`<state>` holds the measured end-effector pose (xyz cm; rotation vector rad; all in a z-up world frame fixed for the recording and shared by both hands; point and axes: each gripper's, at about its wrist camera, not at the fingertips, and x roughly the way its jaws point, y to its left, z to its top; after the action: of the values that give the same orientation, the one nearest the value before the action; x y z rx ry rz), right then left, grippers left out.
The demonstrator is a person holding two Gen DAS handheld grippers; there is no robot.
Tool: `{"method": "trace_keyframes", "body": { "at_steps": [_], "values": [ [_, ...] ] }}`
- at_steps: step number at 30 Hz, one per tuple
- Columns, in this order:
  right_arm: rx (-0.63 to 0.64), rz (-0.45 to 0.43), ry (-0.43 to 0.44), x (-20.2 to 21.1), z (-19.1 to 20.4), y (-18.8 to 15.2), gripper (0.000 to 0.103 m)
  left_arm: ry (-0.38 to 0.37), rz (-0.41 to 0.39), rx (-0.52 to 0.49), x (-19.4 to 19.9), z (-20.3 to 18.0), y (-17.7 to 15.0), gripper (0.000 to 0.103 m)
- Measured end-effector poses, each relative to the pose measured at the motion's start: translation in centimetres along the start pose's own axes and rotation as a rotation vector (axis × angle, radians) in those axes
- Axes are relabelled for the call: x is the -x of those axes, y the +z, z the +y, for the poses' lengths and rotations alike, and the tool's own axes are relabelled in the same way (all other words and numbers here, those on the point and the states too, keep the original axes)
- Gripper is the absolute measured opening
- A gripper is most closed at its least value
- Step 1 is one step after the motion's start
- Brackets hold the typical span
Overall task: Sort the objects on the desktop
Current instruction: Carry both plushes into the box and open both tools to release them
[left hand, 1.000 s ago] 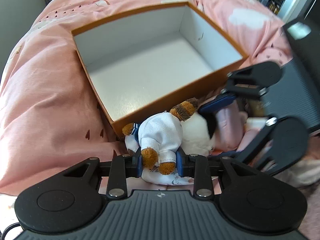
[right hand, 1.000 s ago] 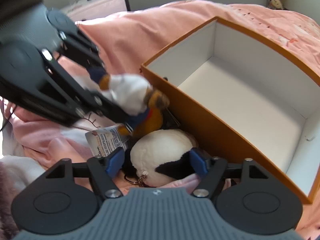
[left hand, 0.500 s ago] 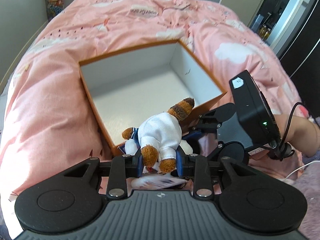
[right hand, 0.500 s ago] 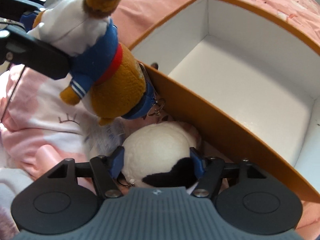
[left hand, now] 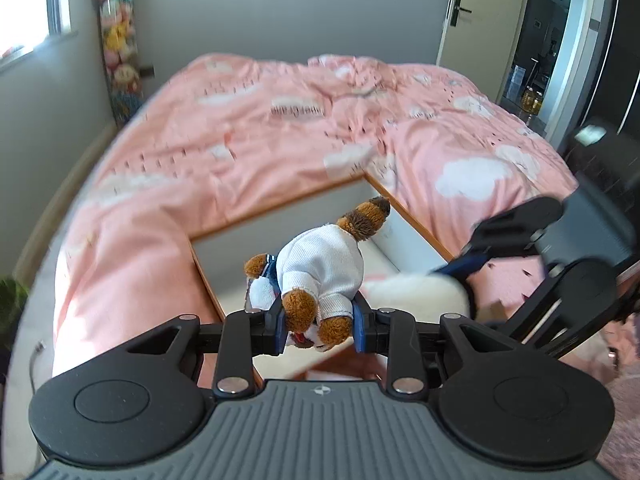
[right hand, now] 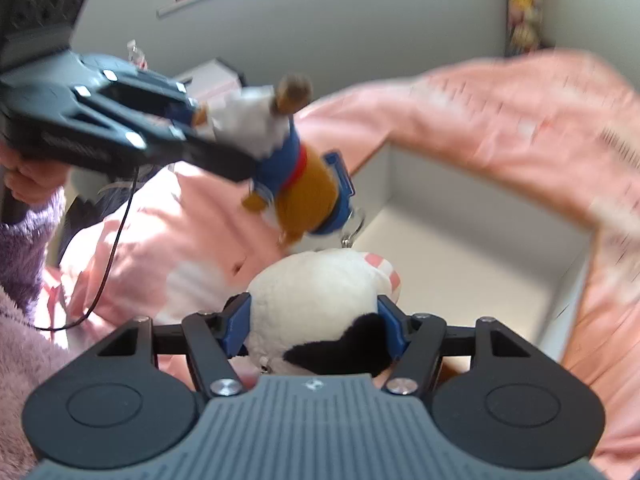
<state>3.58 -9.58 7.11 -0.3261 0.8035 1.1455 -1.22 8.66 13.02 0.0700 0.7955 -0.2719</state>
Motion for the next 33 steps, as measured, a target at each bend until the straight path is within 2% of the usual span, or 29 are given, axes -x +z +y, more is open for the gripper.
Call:
{"method": "trace_keyframes", "body": {
  "at_steps": [4, 8, 13, 18, 21, 28, 33],
  "values": [
    [0.068, -0.077, -0.099, 1.3, -0.9, 1.9, 0.067, 0.059, -0.028, -0.066, -1.6, -0.3, 0.6, 0.035],
    [0.081, -0.099, -0.121, -0.5, -3.1, 2.7, 0.067, 0.061, 0.004, -0.109, -4.4, -0.4, 0.2, 0.035],
    [0.074, -0.051, -0.090, -4.7, -6.3, 2.7, 0.067, 0.115, 0.091, -0.220, -9.6, -0.6, -0.8, 0.035],
    [0.151, 0.003, -0.081, -9.0, -8.0, 1.7, 0.067, 0.145, 0.188, -0.397, -14.2, -1.2, -2.5, 0.035],
    [0.149, 0.054, -0.042, -11.0, -9.1, 1.1, 0.067, 0.156, 0.224, -0.519, -15.9, -1.7, -3.2, 0.035],
    [0.099, 0.141, 0.052, -14.2, -11.2, 0.7, 0.068, 0.105, 0.344, -0.699, -18.2, -1.3, -4.4, 0.036],
    [0.073, 0.186, 0.107, -15.1, -11.5, 0.4, 0.070, -0.005, 0.462, -0.679, -18.4, -0.2, -3.8, 0.043]
  ]
}}
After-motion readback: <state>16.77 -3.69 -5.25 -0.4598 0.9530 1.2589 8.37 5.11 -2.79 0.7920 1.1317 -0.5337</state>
